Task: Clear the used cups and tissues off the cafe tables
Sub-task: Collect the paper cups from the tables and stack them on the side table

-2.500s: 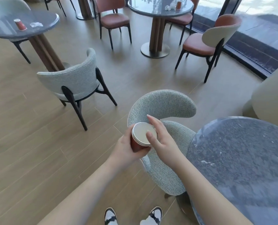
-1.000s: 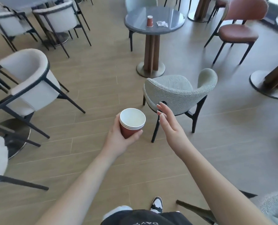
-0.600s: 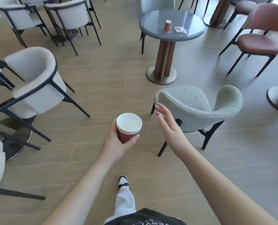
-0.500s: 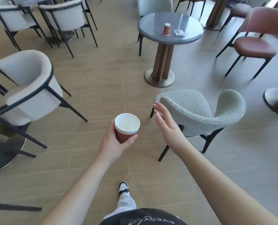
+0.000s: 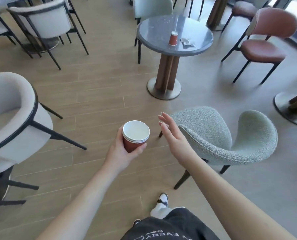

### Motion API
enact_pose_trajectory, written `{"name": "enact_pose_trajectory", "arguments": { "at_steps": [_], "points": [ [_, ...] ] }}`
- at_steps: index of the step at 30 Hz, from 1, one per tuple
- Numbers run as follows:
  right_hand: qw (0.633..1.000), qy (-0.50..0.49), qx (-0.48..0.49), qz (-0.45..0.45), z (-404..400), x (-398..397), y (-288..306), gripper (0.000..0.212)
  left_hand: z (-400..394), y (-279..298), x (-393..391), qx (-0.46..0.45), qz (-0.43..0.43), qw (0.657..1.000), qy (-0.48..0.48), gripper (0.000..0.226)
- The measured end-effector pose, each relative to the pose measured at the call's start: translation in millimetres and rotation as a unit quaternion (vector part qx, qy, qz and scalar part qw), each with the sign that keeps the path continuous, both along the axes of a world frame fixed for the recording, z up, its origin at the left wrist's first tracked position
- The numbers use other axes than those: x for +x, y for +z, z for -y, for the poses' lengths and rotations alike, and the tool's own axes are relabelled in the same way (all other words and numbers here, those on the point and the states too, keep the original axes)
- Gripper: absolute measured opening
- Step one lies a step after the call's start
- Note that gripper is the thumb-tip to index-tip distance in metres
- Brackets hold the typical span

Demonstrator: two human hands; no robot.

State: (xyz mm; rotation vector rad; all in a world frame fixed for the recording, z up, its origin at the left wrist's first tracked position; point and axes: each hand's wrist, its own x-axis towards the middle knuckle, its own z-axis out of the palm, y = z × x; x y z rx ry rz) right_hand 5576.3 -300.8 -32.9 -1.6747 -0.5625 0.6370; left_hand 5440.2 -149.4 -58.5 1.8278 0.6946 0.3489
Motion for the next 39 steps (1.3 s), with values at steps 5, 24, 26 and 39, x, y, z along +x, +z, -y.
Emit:
{"name": "enact_pose_trajectory", "arguments": {
  "at_steps": [5, 24, 26, 39],
  "points": [
    [1.000, -0.015, 0.007, -0.009, -43.5, 63.0, -14.7, 0.046, -46.0, -12.4, 62.5, 0.003, -0.019, 1.000, -0.009, 0.085],
    [0.999, -0.037, 0.010, -0.038, -244.4, 334.4, -18.3, 0.048, -257.6, -14.4, 332.3, -0.019, -0.020, 1.000, -0.008, 0.083],
    [0.997, -0.062, 0.007, -0.039, -266.7, 357.9, -22.5, 0.047, -283.1, -19.2, 364.3, -0.021, -0.016, 0.999, -0.029, 0.082],
    [0.981, -0.192, -0.001, -0.025, -372.8, 490.6, -13.1, 0.046, -425.6, -6.2, 536.6, -0.015, -0.015, 0.989, -0.144, 0.085]
  ]
}}
